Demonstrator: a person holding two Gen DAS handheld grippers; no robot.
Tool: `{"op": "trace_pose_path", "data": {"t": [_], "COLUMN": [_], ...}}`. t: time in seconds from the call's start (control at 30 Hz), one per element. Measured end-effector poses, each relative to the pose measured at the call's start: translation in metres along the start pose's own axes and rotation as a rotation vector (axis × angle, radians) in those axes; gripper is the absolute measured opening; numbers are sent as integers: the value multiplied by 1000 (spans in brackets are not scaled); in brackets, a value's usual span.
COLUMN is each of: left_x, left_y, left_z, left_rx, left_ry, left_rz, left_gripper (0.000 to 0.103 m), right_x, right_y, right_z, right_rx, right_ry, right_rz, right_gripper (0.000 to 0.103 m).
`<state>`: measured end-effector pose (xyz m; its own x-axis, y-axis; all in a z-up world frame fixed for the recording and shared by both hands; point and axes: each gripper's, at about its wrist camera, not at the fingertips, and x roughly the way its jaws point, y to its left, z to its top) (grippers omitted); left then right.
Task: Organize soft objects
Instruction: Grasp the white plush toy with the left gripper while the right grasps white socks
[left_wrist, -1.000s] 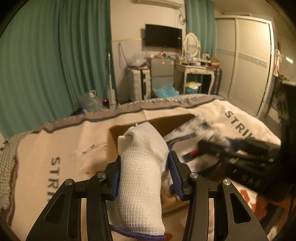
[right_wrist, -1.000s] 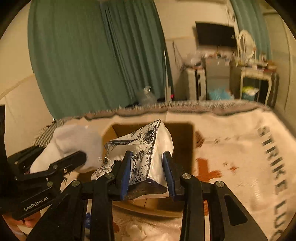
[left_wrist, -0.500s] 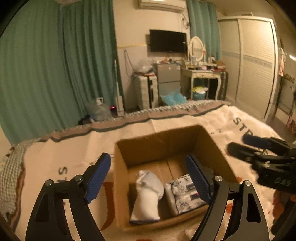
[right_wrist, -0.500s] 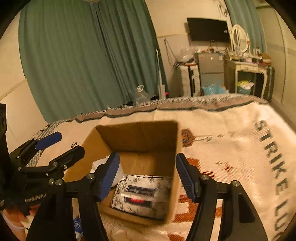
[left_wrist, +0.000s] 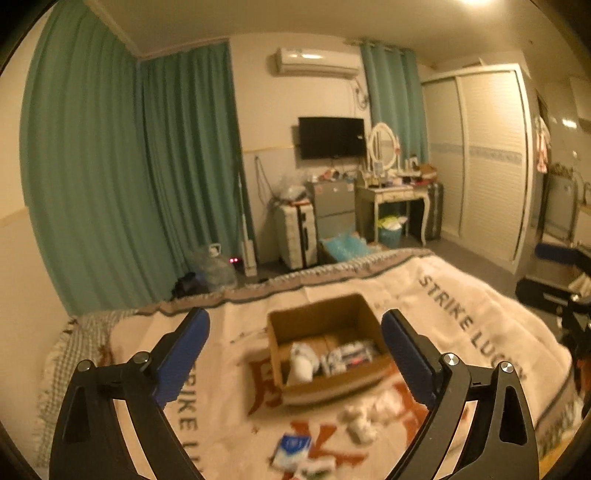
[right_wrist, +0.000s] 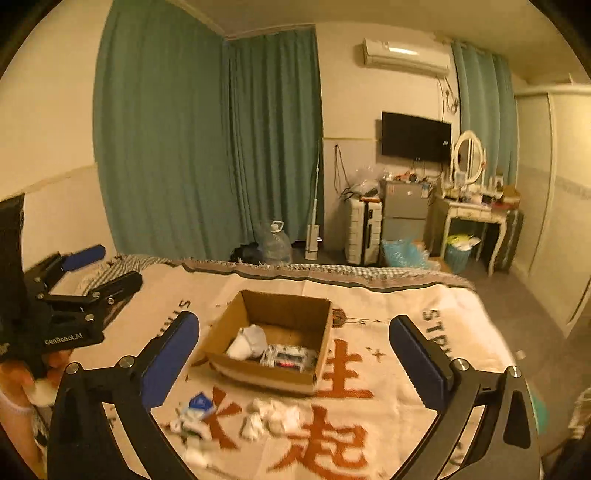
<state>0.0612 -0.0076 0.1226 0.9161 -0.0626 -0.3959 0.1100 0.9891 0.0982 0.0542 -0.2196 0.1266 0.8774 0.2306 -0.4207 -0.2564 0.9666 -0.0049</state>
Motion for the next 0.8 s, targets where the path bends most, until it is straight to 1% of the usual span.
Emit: {"op": "trace_pose_path", "data": {"t": [0.03,0.1,0.17,0.23,0.3,0.37,0.4,0.43,0.47,0.53,0.63,0.7,0.8], "left_x": [-9,-20,-25,-25,-22,-17,-7,1,10,25,43,52,63], "left_y": [2,6,9,16,23,26,30,33,36,41,44,46,47], "left_z": [-8,-27,-45,-69,-96,-116,-130,-139,-148,-164,-190,-202,-221], "left_rx": [7,22,28,18,-7,-21,-23,-30,-35,-45,-34,-29,-55], "left_ry": [11,26,31,50,72,95,124,151,186,231,276,312,348], "left_rz": [5,26,46,44,44,70,107,124,124,115,131,123,56], "left_gripper": [96,96,95,96,95,95,95,95,95,95,95,95,95], "right_x": [-12,-25,-31,-32,-23,-6,7,18,29,56,92,114,139], "right_y": [8,20,32,47,63,79,87,93,98,112,124,129,138], "right_z": [-4,-15,-29,-45,-66,-89,-102,-112,-122,-147,-177,-193,-211], "right_rx": [-11,-14,-17,-27,-38,-51,-70,-83,-94,-106,-100,-98,-122], "right_ry": [2,13,34,41,61,94,121,145,169,236,325,386,456], "right_rz": [-10,4,14,18,32,45,62,70,75,100,147,173,199], "right_gripper": [103,103,103,103,103,103,103,103,103,103,103,103,102]}}
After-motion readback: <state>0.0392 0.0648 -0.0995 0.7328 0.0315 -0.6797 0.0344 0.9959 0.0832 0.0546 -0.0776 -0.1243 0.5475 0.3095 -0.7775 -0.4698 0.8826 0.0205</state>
